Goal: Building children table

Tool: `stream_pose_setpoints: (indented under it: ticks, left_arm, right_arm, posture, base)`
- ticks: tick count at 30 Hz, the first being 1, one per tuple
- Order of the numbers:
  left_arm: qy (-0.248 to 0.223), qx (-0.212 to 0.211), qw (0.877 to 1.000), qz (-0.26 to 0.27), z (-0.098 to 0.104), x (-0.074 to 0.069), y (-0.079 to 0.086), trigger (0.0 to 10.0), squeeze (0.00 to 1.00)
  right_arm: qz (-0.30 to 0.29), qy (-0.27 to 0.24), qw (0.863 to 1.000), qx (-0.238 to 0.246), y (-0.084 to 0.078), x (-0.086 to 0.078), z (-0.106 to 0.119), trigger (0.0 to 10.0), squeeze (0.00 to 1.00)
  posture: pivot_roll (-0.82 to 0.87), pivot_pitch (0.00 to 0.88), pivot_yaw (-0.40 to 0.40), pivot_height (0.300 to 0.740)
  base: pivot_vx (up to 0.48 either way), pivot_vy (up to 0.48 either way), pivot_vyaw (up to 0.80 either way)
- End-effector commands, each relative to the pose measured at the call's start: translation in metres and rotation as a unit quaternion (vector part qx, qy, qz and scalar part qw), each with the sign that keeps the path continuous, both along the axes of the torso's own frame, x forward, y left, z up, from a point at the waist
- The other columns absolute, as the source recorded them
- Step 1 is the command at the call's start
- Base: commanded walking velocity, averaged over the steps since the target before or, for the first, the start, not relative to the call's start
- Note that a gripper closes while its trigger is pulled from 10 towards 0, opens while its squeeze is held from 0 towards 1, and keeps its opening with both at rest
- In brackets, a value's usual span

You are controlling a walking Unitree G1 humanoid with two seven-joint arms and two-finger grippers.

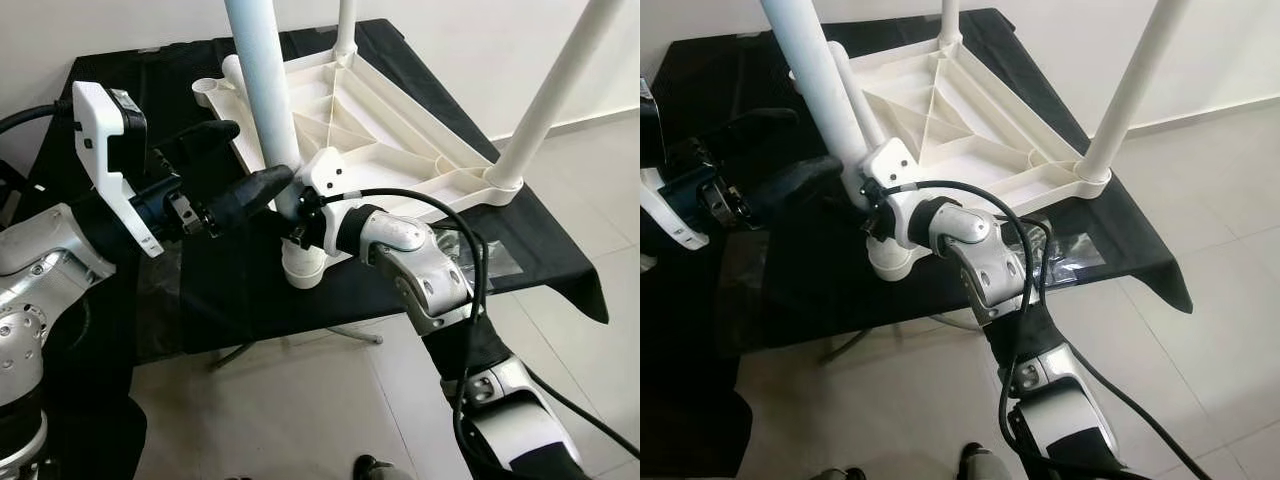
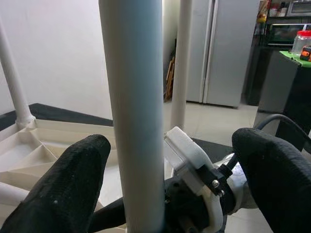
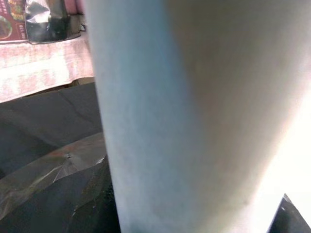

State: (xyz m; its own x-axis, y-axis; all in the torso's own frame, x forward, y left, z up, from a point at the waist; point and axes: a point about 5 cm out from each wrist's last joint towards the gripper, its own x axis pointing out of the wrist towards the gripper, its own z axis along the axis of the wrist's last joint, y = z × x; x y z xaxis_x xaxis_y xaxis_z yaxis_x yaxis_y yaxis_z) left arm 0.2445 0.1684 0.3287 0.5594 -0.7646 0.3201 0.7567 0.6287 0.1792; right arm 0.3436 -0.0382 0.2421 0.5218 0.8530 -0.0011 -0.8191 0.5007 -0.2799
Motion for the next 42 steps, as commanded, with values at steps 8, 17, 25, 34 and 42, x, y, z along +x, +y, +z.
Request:
stream_pose_setpoints:
  ticks: [8, 17, 25, 34, 42]
  left_arm:
    - [-0.009, -0.039, 0.998, -0.043, 0.025, 0.012, -0.022, 10.0, 0.0]
    - [-0.016, -0.031, 0.997, -0.07, 0.036, 0.026, -0.051, 10.0, 0.0]
    - [-0.003, -0.018, 0.996, -0.09, 0.037, 0.035, -0.064, 10.0, 0.0]
    - [0.0, -0.011, 0.994, -0.104, 0.04, 0.037, -0.068, 0.0, 0.0]
    - [-0.003, -0.006, 0.994, -0.107, 0.042, 0.038, -0.068, 0.0, 0.0]
  right_arm:
    - [0.005, 0.043, 0.999, 0.003, 0.002, -0.002, -0.022, 10.0, 0.0]
    - [-0.003, 0.05, 0.998, 0.027, 0.001, -0.001, -0.02, 10.0, 0.0]
    - [-0.033, 0.07, 0.994, 0.075, 0.001, -0.001, -0.021, 10.0, 0.0]
    - [-0.035, 0.077, 0.993, 0.08, 0.001, -0.003, -0.025, 10.0, 0.0]
    - [-0.021, 0.072, 0.995, 0.067, 0.001, -0.005, -0.025, 10.0, 0.0]
  posture:
    - [0.02, 0.194, 0.017, 0.74]
    - [0.01, 0.176, 0.021, 0.74]
    - [0.0, 0.172, 0.036, 0.74]
    - [0.0, 0.168, 0.042, 0.74]
    - [0.0, 0.164, 0.037, 0.74]
  base:
    - [0.0, 0.0, 0.0]
    - [0.0, 0.0, 0.0]
    - [0.0, 0.0, 0.0]
    - [0.0, 0.0, 0.0]
    - [0.0, 0.0, 0.0]
